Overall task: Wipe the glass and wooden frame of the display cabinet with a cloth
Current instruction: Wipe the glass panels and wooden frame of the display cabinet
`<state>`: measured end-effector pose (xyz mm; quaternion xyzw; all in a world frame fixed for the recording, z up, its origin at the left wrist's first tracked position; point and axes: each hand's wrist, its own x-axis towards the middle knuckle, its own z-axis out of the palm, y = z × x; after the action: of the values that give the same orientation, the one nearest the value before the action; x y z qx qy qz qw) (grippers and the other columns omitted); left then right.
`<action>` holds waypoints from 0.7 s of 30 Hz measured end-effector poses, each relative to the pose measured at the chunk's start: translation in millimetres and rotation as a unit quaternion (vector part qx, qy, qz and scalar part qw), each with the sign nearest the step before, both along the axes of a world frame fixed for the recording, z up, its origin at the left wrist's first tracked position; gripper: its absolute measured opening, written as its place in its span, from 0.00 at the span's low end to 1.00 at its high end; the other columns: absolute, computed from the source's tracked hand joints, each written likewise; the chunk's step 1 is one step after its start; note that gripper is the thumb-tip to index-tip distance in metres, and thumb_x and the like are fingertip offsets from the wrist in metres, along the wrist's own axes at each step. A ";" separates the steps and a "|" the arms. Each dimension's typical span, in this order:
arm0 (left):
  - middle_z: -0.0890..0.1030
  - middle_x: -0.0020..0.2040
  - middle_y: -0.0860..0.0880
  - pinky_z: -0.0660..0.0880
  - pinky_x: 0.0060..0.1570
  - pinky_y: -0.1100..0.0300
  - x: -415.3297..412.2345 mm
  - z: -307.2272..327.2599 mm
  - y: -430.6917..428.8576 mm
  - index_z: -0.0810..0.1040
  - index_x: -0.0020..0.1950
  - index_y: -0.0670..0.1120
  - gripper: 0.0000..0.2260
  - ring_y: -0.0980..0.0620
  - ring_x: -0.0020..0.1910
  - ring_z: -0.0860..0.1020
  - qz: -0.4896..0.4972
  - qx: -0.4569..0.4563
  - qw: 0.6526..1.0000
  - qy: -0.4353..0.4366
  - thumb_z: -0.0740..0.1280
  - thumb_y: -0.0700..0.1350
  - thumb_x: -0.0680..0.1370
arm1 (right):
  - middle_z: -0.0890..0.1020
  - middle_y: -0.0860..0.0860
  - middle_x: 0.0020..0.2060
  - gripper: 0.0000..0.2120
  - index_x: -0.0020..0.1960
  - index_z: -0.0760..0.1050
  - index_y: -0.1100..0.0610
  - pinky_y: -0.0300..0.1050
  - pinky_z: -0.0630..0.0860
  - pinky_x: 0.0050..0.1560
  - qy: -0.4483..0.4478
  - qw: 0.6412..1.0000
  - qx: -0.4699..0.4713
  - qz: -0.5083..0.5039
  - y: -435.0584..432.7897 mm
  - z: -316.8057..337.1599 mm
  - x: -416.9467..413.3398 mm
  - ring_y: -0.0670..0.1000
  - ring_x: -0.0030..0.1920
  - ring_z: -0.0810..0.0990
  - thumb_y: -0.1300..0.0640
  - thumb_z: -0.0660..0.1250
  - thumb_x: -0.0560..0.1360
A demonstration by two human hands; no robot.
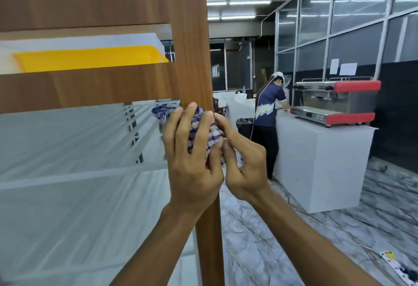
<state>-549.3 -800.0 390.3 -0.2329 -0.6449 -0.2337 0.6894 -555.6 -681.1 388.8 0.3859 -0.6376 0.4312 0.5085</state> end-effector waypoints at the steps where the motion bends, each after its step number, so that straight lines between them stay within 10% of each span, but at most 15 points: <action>1: 0.71 0.73 0.36 0.59 0.79 0.42 0.9 -0.4 3.0 0.77 0.70 0.37 0.17 0.36 0.76 0.64 0.022 0.008 1.000 -0.006 0.66 0.41 0.82 | 0.80 0.55 0.66 0.21 0.73 0.69 0.68 0.51 0.81 0.59 -0.002 1.000 -0.001 0.019 2.9 1.2 -5.0 0.53 0.61 0.83 0.68 0.60 0.81; 9: 0.65 0.76 0.30 0.55 0.81 0.43 7.1 -4.0 44.3 0.73 0.74 0.36 0.21 0.28 0.78 0.60 0.166 0.097 0.981 -0.031 0.68 0.38 0.81 | 0.72 0.60 0.74 0.22 0.74 0.69 0.65 0.50 0.68 0.75 -0.002 0.984 0.059 0.170 22.3 10.5 -47.5 0.53 0.77 0.68 0.69 0.60 0.80; 21: 0.77 0.71 0.39 0.58 0.78 0.36 -25.0 18.1 79.1 0.83 0.65 0.40 0.15 0.38 0.76 0.67 0.418 -0.057 0.906 -0.028 0.65 0.34 0.80 | 0.73 0.64 0.71 0.21 0.72 0.69 0.72 0.45 0.71 0.72 0.015 0.936 -0.010 0.352 24.2 16.8 -126.3 0.55 0.75 0.71 0.71 0.59 0.79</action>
<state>-574.4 -720.9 408.4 0.0258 -0.7143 0.1065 0.6912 -681.9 -656.9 405.6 0.5873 -0.4490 0.5831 0.3368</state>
